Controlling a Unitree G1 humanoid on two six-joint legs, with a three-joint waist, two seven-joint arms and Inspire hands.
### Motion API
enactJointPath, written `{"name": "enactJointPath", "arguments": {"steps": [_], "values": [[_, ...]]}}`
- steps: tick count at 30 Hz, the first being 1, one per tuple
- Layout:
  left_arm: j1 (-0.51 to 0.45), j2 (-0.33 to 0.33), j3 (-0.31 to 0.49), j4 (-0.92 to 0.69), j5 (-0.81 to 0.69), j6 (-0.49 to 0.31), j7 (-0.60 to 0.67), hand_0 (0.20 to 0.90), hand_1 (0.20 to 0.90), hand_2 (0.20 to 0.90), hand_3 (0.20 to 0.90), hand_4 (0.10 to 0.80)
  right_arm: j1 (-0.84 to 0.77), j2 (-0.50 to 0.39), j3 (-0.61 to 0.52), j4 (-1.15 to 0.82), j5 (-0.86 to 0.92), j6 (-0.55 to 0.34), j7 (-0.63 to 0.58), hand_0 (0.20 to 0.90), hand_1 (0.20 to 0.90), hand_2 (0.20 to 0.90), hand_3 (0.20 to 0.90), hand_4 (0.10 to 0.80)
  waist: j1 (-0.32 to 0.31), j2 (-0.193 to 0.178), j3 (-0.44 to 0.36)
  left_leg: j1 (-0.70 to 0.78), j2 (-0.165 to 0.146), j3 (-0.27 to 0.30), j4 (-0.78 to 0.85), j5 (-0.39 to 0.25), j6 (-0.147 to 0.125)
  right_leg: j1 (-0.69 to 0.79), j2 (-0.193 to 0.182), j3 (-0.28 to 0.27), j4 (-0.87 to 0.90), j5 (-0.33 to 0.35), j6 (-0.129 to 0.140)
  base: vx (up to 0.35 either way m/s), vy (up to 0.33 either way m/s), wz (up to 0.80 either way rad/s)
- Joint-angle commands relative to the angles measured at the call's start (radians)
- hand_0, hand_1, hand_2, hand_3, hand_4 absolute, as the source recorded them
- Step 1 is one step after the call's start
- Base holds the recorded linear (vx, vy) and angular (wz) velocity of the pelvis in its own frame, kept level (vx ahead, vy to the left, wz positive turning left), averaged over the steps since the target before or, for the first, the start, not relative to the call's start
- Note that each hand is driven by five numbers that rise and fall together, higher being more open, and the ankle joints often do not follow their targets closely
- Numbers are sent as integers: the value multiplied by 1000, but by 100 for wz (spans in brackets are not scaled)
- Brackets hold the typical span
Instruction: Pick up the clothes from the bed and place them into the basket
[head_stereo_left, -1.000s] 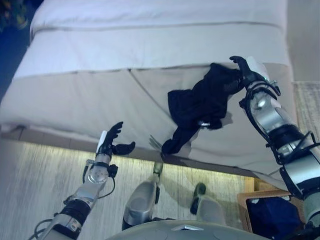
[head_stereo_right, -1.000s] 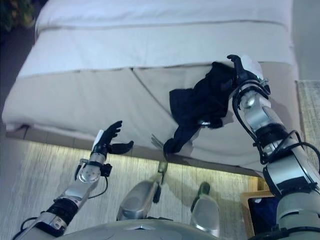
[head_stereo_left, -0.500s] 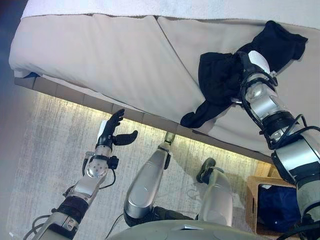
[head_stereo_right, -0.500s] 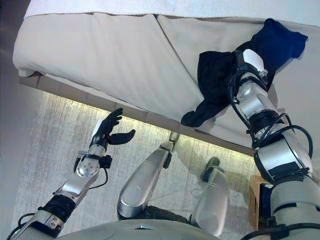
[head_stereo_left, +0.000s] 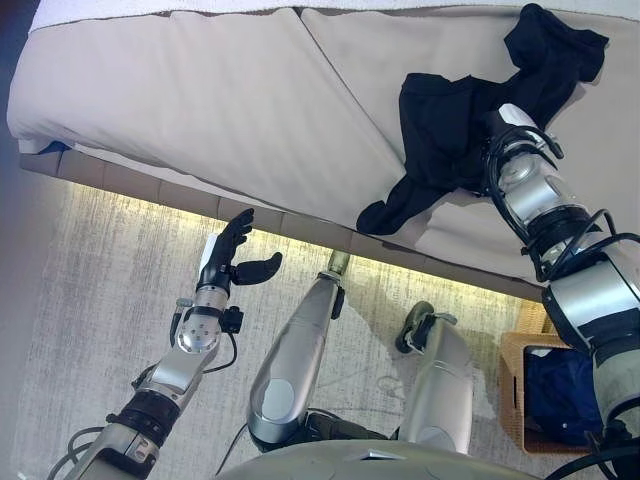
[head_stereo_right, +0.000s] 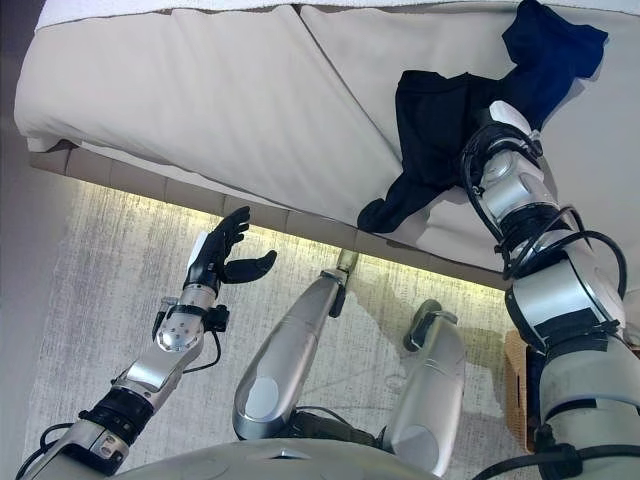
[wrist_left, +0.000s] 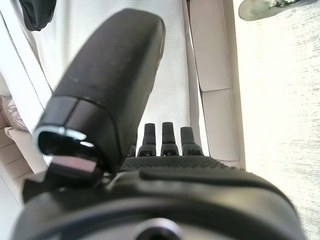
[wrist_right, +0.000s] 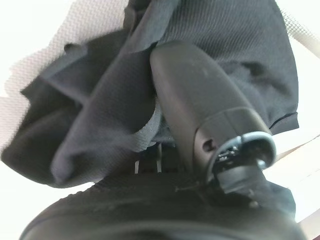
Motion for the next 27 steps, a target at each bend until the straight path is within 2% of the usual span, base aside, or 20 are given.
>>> {"name": "enactJointPath", "arguments": {"steps": [1, 3, 4, 9, 12, 15, 19, 23, 27], "values": [[12, 26, 25, -86, 1, -75, 22, 900, 900, 900, 900, 800, -41, -59, 31, -1, 21, -26, -25, 300, 300, 300, 200, 100, 1, 22, -31, 38, -22, 19, 298, -328, 69, 42, 70, -55, 8, 35, -58, 2, -52, -1], [10, 26, 22, -83, 6, -79, 21, 900, 900, 900, 900, 800, -45, -64, 29, -16, 25, -41, -52, 300, 300, 300, 200, 100, -3, 15, -31, 72, -16, 18, 269, -317, 66, 77, 75, -59, -14, 40, -57, -33, -34, -3], [-1, 27, 25, -78, 7, -83, 21, 900, 900, 900, 900, 800, -52, -70, 24, -31, 28, -50, -70, 300, 300, 300, 200, 100, -9, 8, -31, 78, -12, 19, 231, -277, 66, 85, 75, -69, -49, 73, -64, -60, -9, -9], [-6, 25, 24, -60, 17, -93, 25, 900, 900, 900, 900, 800, -37, -76, 8, -105, 50, -80, -127, 300, 300, 300, 200, 100, -28, -15, -31, 202, 13, 21, 111, -237, 53, 199, 90, -65, -155, 103, -53, 14, -25, -10], [-24, 25, 25, -42, 23, -93, 22, 900, 900, 900, 900, 800, -43, -94, -11, -171, 94, -110, -158, 300, 300, 300, 200, 100, -49, -37, -31, 323, 34, 28, -4, -195, 38, 320, 118, -55, -295, 143, -42, 34, -31, -22], [-39, 26, 24, -33, 25, -88, 22, 900, 900, 900, 900, 800, -47, -108, -27, -218, 130, -127, -182, 300, 300, 300, 200, 100, -64, -50, -35, 391, 44, 31, -76, -171, 30, 386, 128, -47, -381, 174, -35, 14, -9, -28], [-53, 18, 16, -8, 31, -56, 12, 900, 900, 900, 900, 800, -24, -134, -84, -309, 201, -162, -194, 300, 300, 300, 200, 100, -103, -85, -119, 514, 65, 48, -244, -130, 13, 498, 159, -12, -582, 237, -12, 69, 1, -24], [-62, 6, 9, 21, 47, -34, -2, 900, 900, 900, 900, 800, 2, -165, -146, -379, 293, -162, -191, 300, 300, 300, 200, 100, -140, -110, -196, 589, 71, 60, -342, -106, 4, 563, 183, 28, -690, 276, 5, 75, 12, -12], [-68, -3, 8, 52, 39, -18, 7, 900, 900, 900, 900, 800, 21, -183, -196, -410, 345, -179, -179, 300, 300, 300, 200, 100, -162, -130, -260, 633, 51, 23, -375, -113, 10, 593, 196, 89, -745, 305, 17, 77, 39, -21]]}}
